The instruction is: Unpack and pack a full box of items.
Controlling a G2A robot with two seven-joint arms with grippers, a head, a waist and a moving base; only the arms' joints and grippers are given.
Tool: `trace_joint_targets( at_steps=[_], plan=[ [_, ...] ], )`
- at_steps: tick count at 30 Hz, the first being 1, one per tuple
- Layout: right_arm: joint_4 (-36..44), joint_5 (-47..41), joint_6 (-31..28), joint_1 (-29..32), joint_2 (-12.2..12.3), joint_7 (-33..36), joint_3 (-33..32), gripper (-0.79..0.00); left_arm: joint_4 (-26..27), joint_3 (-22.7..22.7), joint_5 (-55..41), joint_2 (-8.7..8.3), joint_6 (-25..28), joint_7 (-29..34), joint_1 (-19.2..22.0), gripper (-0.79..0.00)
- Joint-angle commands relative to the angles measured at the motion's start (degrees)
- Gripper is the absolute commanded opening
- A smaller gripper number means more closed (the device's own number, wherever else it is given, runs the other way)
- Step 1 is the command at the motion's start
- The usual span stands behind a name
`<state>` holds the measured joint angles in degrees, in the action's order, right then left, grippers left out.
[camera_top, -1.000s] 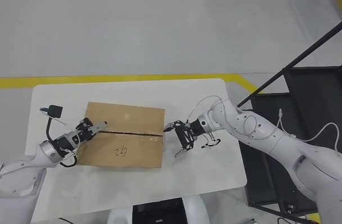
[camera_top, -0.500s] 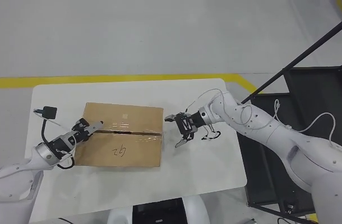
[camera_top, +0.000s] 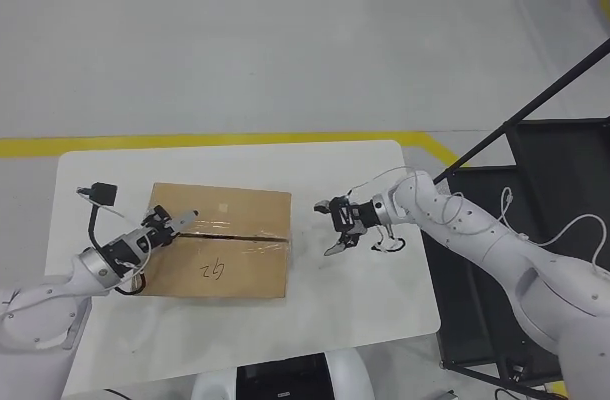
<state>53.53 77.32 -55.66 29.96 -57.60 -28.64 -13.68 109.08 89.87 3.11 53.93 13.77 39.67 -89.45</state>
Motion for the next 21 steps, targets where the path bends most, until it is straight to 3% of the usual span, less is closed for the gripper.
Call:
trace_joint_targets(
  at_steps=[1, 6, 12, 21],
  plan=[
    [-0.6, -2.4, 1.2, 0.2, -1.2, 3.5, -0.4, 0.0, 0.0, -0.1, 0.0, 0.02, -0.2, 0.1, 0.1, 0.0],
    [-3.7, -7.5, 3.4, 0.5, -4.6, 10.5, -0.9, 0.0, 0.1, -0.1, 0.3, 0.03, -0.4, 0.4, 0.1, 0.0],
    [-7.8, -6.2, 1.2, -0.8, -8.5, 16.0, 0.3, 0.0, 0.4, 0.4, 0.3, -0.01, -0.5, 0.9, -0.5, 0.0],
    [-12.1, -1.5, -2.3, -1.7, -13.4, 15.1, 2.2, 0.0, 1.4, 0.0, 1.1, 0.01, -1.5, 1.5, -0.3, 0.0]
  ],
)
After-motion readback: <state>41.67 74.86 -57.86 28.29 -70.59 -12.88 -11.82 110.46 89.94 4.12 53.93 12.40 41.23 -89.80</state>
